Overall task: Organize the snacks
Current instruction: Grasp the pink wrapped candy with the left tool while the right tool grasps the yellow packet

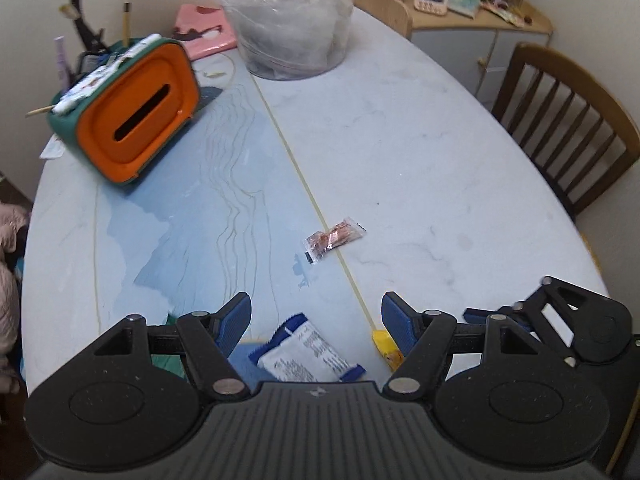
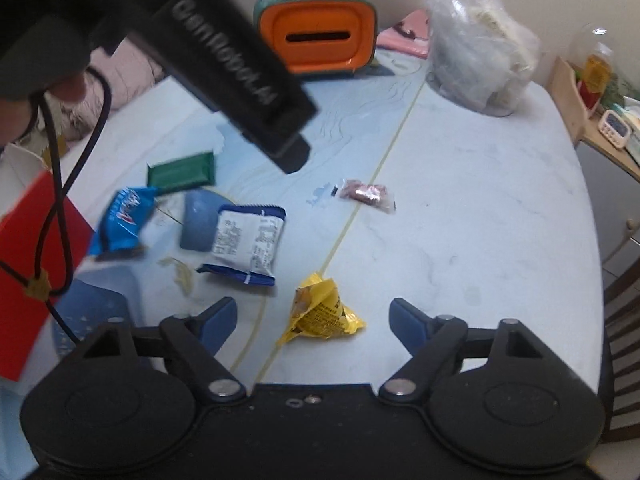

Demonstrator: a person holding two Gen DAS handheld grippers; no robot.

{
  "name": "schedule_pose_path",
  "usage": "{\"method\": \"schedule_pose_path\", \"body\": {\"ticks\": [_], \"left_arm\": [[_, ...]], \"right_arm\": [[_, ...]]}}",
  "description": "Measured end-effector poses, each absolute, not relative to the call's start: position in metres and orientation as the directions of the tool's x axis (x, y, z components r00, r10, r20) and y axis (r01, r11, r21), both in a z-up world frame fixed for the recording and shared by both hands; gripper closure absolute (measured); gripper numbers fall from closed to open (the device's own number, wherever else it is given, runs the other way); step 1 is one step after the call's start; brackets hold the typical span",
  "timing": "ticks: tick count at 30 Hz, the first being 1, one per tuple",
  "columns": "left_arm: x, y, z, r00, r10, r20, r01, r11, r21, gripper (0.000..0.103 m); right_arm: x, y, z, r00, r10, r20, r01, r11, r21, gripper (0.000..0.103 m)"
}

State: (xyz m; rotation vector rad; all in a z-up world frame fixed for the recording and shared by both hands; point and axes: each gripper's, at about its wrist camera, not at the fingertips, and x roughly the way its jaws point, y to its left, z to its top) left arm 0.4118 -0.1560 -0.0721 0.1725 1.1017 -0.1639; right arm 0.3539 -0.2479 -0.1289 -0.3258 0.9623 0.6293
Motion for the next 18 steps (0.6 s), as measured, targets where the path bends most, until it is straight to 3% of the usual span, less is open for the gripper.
{"method": "schedule_pose_path", "body": {"ticks": [5,7,13,18], "left_arm": [[0.435,-0.157,-0.087,0.422,-0.042,-0.905,0.242,0.968,0.069,0.032],[0.445,-0.158,-0.092,0.420,-0.034,-0.907,0.253,0.964,0.080,0.032],[0.472,-0.163,-0.108,0.406,-0.026,-0.914,0.277,0.956,0.096,0.032],[0.488,-0.172,-0.124,0.385,-0.030,-0.922,0.302,0.948,0.095,0.032]], "right_arm": [[0.372,-0.241,-0.151,0.386,0.341,-0.857,-0.636,0.771,0.020,0.032],[0.377,-0.241,-0.156,0.364,0.350,-0.863,-0.638,0.769,0.043,0.042],[0.380,-0.240,-0.164,0.364,0.332,-0.870,-0.640,0.768,0.025,0.057],[0.385,-0.245,-0.169,0.369,0.335,-0.867,-0.616,0.787,0.042,0.065]]}}
